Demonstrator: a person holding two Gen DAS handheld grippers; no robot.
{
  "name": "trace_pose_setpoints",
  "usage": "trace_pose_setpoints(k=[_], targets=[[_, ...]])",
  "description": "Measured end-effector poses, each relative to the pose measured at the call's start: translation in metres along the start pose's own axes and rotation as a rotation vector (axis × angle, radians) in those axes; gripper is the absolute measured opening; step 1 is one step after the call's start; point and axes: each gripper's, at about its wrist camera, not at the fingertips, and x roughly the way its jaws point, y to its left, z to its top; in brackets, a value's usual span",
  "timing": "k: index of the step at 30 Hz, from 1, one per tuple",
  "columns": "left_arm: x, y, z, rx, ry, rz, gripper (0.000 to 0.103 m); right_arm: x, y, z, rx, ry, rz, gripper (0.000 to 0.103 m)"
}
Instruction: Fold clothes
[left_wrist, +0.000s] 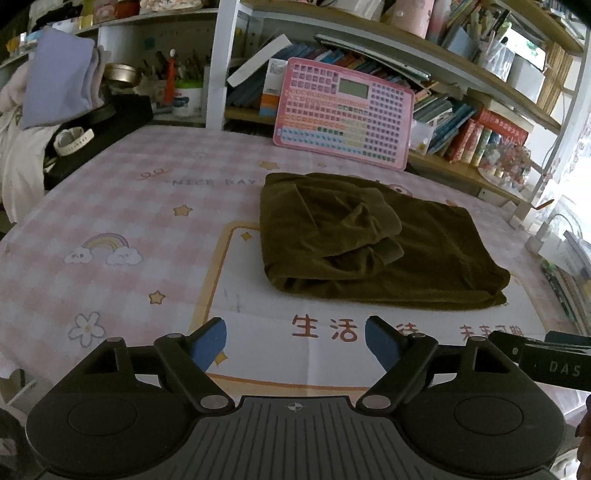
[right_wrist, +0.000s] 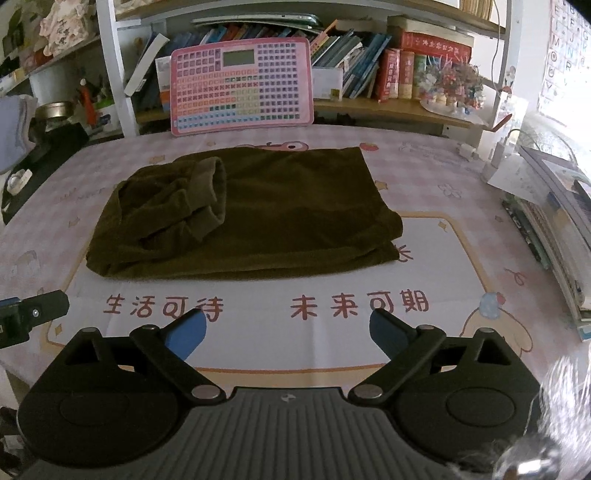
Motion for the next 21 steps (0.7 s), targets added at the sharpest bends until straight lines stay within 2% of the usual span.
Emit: trace_pose_setpoints(k=[6,8,10,13,14,16,21], targets=[[0.004,-0.011,0.001,0.01,0.001,0.006,0.085,0.003,-0.009,-0.001,0.013,0.012,0.013,0.096],[0.006,-0.015,0.002,0.011,-0.002,0.014,0.085,0.007,-0.017,0.0,0.04,0.023,0.048,0.096],[0.008,-0.02,0.005,0.007,-0.011,0.034,0.085,0.015,-0.033,0.002,0.121,0.049,0.169,0.096],[0.012,-0.027,0.008,0.0,-0.024,0.063,0.085,0.034,-0.065,0.003,0.344,0.111,0.448,0.093],[0.013,-0.03,0.01,-0.003,-0.028,0.073,0.085,0.039,-0.073,0.003,0.395,0.125,0.496,0.093],[0.017,-0.035,0.012,-0.012,-0.033,0.097,0.085,0.05,-0.087,0.007,0.447,0.141,0.544,0.093],[0.031,-0.061,0.017,-0.038,-0.016,0.171,0.085,0.078,-0.118,0.023,0.47,0.177,0.623,0.093]])
